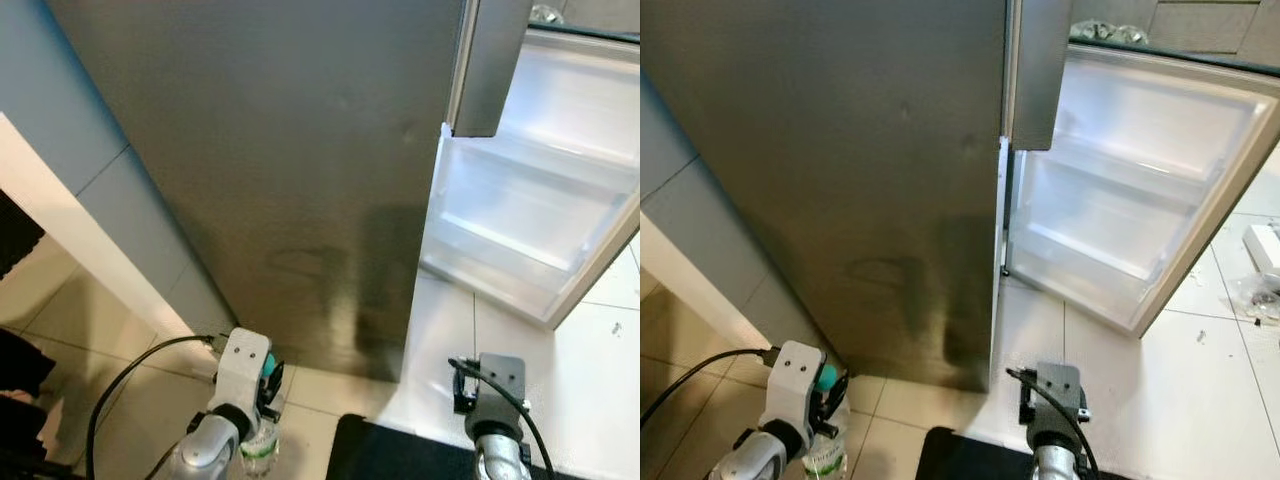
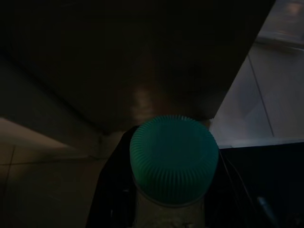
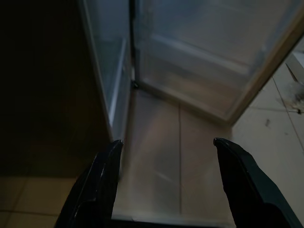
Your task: Restocking fridge
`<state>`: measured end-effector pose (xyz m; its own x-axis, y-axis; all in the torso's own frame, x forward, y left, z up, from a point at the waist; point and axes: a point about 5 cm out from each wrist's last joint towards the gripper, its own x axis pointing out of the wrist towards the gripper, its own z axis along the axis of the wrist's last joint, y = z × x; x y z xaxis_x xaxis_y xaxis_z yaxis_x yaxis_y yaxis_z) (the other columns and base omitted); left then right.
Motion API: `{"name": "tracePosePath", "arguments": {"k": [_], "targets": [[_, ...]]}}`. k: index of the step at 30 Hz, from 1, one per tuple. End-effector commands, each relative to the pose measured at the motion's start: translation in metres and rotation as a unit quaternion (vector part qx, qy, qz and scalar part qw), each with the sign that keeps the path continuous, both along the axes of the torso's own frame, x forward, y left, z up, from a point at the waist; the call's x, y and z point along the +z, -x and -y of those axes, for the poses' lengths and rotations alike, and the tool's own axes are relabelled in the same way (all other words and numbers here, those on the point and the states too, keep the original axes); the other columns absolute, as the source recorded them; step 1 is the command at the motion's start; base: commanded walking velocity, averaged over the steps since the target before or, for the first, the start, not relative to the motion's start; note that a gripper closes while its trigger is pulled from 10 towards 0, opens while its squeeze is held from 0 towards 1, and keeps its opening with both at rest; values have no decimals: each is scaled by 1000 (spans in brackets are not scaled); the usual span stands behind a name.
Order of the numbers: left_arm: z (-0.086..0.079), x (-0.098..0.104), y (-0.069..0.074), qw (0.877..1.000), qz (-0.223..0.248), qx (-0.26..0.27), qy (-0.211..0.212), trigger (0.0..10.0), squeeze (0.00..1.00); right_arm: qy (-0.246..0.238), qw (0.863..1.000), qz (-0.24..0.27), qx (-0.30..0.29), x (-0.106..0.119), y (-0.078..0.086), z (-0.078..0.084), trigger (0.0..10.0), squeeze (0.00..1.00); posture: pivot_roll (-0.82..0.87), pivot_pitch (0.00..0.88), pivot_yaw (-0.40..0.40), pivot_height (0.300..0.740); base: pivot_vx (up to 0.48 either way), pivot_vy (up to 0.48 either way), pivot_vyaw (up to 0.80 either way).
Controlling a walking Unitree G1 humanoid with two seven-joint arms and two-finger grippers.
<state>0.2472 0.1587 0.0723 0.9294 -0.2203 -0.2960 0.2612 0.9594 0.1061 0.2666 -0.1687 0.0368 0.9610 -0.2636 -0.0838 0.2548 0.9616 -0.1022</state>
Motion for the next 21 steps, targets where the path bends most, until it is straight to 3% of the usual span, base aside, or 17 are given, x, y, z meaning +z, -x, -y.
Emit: {"name": "tracePosePath", "arguments": {"k": [1,8,21], "targets": [[-7,-5,4,1000,-8,0,-21,10000,0,-5,1000,-7,-10,-3,3,2,10000,0,-72,231,113,740,0,0,0],[-8,-5,3,1000,-6,2,-24,10000,0,-6,1000,0,-14,1,1,5,10000,0,-73,230,111,740,0,0,0],[-8,-6,2,1000,-8,6,-25,10000,0,-8,1000,-6,-10,1,3,3,10000,0,-74,230,110,740,0,-333,0]]}}
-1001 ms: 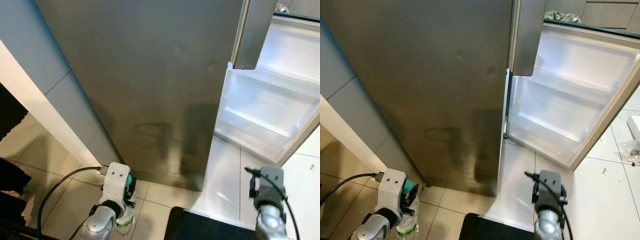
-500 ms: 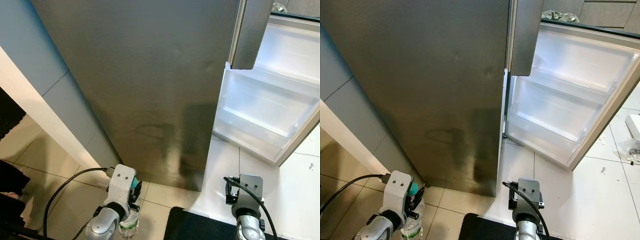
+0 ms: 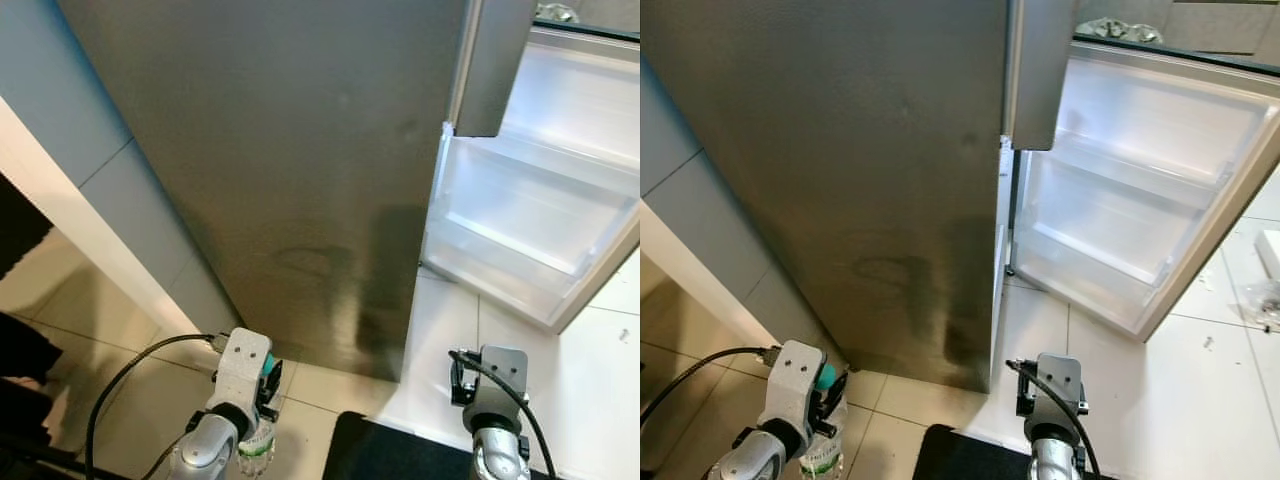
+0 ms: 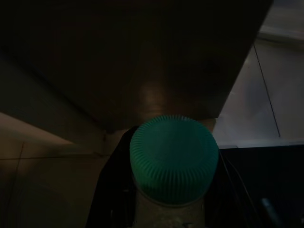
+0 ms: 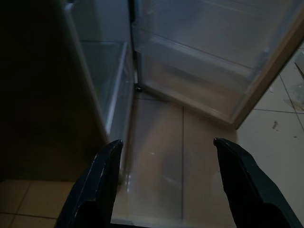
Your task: Restocking fridge
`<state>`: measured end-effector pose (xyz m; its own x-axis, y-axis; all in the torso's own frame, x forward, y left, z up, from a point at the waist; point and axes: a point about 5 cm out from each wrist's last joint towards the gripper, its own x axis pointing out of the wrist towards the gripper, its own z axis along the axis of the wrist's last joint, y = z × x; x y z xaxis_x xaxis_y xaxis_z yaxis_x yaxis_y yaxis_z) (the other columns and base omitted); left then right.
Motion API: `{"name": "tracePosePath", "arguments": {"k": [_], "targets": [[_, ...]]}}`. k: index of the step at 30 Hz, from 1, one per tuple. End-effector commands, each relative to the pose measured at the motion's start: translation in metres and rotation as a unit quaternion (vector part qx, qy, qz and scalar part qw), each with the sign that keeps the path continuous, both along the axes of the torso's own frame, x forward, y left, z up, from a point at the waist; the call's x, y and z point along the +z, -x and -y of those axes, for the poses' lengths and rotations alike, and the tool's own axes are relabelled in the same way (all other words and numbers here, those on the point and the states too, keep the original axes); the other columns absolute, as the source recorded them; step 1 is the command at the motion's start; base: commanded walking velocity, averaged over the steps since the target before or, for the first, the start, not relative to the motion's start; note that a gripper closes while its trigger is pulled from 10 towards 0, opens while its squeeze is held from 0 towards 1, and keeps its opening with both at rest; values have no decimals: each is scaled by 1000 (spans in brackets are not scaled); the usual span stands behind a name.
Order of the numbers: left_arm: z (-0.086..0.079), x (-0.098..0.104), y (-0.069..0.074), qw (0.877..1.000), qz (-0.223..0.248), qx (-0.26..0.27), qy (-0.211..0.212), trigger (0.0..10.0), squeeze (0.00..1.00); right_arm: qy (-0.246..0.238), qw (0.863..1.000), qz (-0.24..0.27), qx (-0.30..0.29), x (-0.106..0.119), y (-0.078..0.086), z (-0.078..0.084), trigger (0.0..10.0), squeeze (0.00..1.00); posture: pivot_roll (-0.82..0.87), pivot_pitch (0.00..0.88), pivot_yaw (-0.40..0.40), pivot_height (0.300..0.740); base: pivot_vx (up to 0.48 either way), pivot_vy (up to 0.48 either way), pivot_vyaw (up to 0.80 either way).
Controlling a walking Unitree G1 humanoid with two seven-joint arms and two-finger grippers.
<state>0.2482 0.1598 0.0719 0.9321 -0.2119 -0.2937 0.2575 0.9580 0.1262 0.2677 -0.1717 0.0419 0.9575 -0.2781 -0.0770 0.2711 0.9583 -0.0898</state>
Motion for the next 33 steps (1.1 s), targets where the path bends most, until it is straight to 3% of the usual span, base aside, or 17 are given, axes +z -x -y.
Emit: {"name": "tracePosePath", "arguments": {"k": [1,33], "targets": [[-6,-5,3,1000,-11,5,-15,10000,0,-3,1000,-11,-2,-4,4,0,10000,0,-74,230,110,740,0,-368,0],[-8,-6,2,1000,-12,5,-12,10000,0,-3,1000,-13,-3,-3,5,1,10000,0,-78,222,112,740,0,-303,0]]}}
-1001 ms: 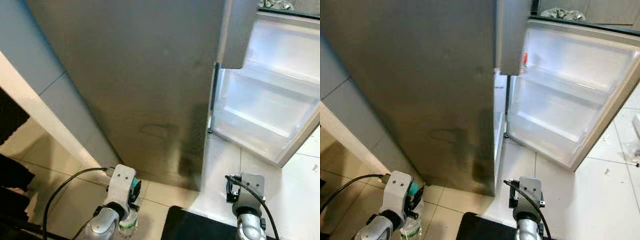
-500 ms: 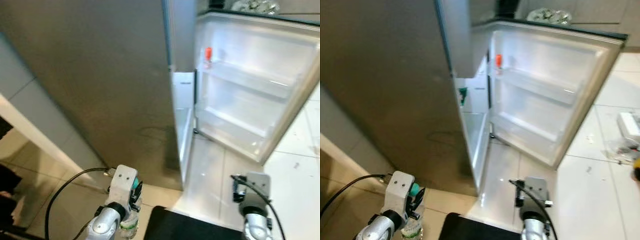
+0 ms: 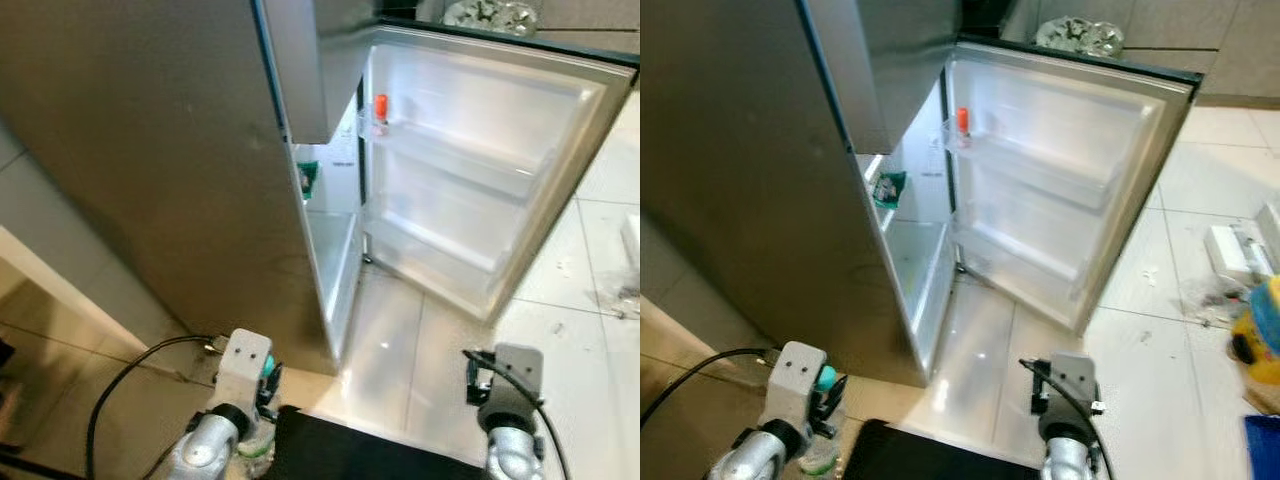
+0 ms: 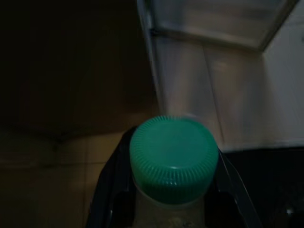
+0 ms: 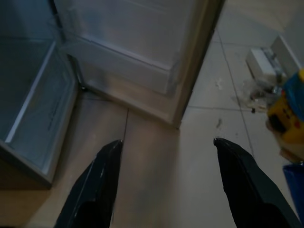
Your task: Restocking fridge
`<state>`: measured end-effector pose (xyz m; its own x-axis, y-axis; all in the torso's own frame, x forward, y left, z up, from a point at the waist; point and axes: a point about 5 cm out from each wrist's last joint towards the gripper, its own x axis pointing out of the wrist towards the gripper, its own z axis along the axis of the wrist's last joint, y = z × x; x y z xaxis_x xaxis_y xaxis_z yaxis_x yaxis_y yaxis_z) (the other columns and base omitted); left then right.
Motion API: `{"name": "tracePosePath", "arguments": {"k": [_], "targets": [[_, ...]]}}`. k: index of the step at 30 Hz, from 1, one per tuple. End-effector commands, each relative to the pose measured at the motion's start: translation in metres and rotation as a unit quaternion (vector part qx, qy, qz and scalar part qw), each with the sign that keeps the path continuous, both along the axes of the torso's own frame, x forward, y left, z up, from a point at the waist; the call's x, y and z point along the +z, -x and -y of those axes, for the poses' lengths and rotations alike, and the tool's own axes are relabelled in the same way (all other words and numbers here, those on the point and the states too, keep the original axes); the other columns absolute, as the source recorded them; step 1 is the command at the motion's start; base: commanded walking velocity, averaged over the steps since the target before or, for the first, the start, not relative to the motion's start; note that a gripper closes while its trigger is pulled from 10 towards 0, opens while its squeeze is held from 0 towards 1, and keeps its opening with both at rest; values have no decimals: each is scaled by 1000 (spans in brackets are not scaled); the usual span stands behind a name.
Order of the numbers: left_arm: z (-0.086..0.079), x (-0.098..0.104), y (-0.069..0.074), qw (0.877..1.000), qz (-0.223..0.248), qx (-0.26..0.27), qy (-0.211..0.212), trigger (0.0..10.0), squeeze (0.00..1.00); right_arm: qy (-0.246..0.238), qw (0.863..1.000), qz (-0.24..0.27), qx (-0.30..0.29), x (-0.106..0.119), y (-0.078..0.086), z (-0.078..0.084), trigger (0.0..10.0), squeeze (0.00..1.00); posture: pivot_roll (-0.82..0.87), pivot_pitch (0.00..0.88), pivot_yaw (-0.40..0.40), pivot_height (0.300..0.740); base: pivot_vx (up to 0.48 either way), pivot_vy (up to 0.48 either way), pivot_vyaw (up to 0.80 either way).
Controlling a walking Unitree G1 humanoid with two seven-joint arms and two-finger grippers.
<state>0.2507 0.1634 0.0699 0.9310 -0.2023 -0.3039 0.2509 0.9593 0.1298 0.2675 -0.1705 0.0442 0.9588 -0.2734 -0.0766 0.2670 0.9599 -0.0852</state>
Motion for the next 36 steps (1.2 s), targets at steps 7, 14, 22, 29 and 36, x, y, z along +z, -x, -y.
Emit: {"name": "tracePosePath", "arguments": {"k": [7,14,22,29,36], "targets": [[-4,-4,4,1000,-7,1,-9,10000,0,-1,1000,-14,-4,-6,6,2,10000,0,-77,224,112,740,0,-284,0],[-4,-4,4,1000,-8,1,-8,10000,0,-1,1000,-15,-4,-6,5,3,10000,0,-77,224,113,740,0,-281,0],[-4,-4,4,1000,-7,2,-9,10000,0,-1,1000,-15,-4,-5,5,3,10000,0,-77,228,112,740,0,-269,0],[-5,-4,4,1000,-7,6,-6,10000,0,-1,1000,-15,-5,-5,5,3,10000,0,-77,231,111,740,0,-175,0],[-5,-3,4,1000,-4,11,2,10000,0,-1,1000,-15,-4,-5,5,3,10000,0,-77,230,111,740,0,0,0]]}}
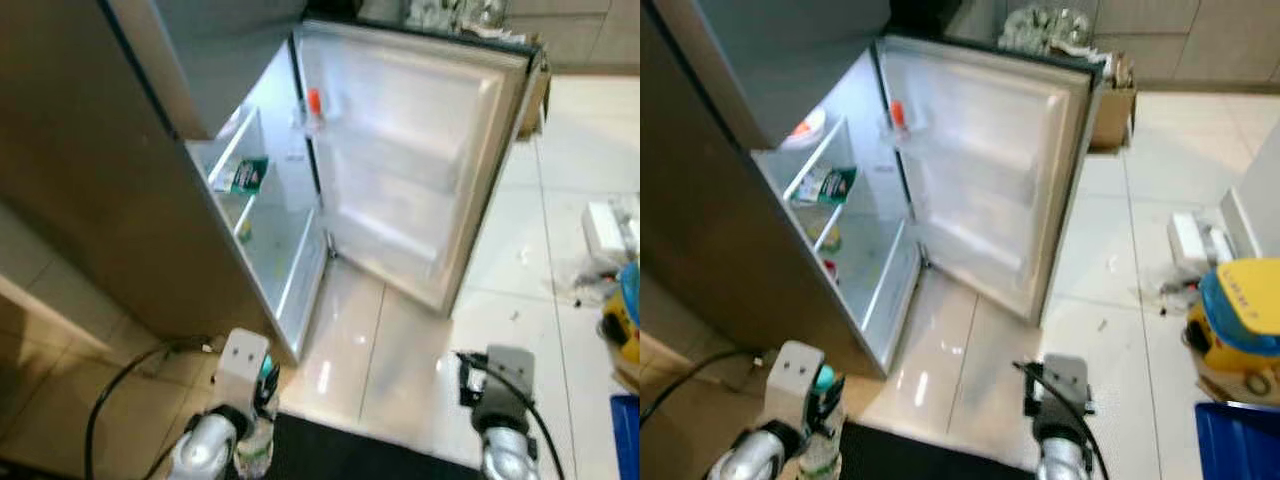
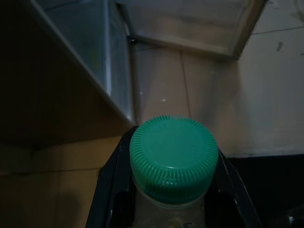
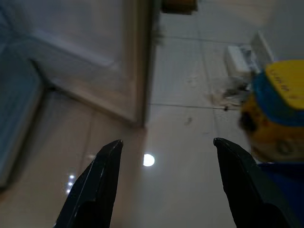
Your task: Restocking fridge
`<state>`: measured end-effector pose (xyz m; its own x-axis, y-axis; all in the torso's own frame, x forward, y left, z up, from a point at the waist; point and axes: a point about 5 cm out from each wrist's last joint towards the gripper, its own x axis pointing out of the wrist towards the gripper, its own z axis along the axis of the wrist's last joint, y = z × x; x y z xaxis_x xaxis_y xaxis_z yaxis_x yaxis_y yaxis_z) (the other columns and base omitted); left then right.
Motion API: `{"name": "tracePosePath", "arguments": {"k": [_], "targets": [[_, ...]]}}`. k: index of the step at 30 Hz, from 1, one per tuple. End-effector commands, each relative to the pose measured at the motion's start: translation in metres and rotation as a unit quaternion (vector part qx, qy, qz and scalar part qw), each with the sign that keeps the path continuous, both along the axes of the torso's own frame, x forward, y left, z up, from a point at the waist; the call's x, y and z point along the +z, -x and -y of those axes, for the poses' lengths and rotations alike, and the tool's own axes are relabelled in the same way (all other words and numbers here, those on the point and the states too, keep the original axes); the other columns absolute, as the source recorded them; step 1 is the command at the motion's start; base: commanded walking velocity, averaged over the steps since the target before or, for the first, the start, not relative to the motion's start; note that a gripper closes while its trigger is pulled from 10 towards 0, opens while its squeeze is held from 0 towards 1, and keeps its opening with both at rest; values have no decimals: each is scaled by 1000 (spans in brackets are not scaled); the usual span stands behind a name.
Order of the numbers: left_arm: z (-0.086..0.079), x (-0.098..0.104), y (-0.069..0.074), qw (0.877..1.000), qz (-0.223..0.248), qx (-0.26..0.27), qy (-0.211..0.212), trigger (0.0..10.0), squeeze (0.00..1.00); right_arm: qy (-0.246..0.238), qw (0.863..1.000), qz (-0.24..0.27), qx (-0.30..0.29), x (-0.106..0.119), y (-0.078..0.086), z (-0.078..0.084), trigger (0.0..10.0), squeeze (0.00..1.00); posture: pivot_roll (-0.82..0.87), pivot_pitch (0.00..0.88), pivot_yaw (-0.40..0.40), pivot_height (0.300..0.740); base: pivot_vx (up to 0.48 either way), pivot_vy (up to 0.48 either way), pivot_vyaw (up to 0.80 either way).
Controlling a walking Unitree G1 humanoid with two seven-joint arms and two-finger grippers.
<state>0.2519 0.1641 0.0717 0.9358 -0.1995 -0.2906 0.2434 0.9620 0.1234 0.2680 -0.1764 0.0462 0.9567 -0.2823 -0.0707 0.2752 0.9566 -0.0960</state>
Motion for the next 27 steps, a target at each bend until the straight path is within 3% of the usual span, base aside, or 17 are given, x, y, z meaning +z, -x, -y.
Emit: {"name": "tracePosePath", "arguments": {"k": [1,18,27], "targets": [[-4,-4,5,1000,-9,7,-3,10000,0,-7,1000,-16,0,-7,6,-3,10000,0,-78,230,111,740,0,0,0],[-6,-4,2,1000,-14,20,9,10000,0,-8,1000,-14,0,-6,5,-3,10000,0,-76,231,112,740,0,0,0],[-6,-2,2,1000,-9,18,10,10000,0,-9,1000,-15,0,-6,5,-4,10000,0,-76,230,112,740,0,411,0]]}}
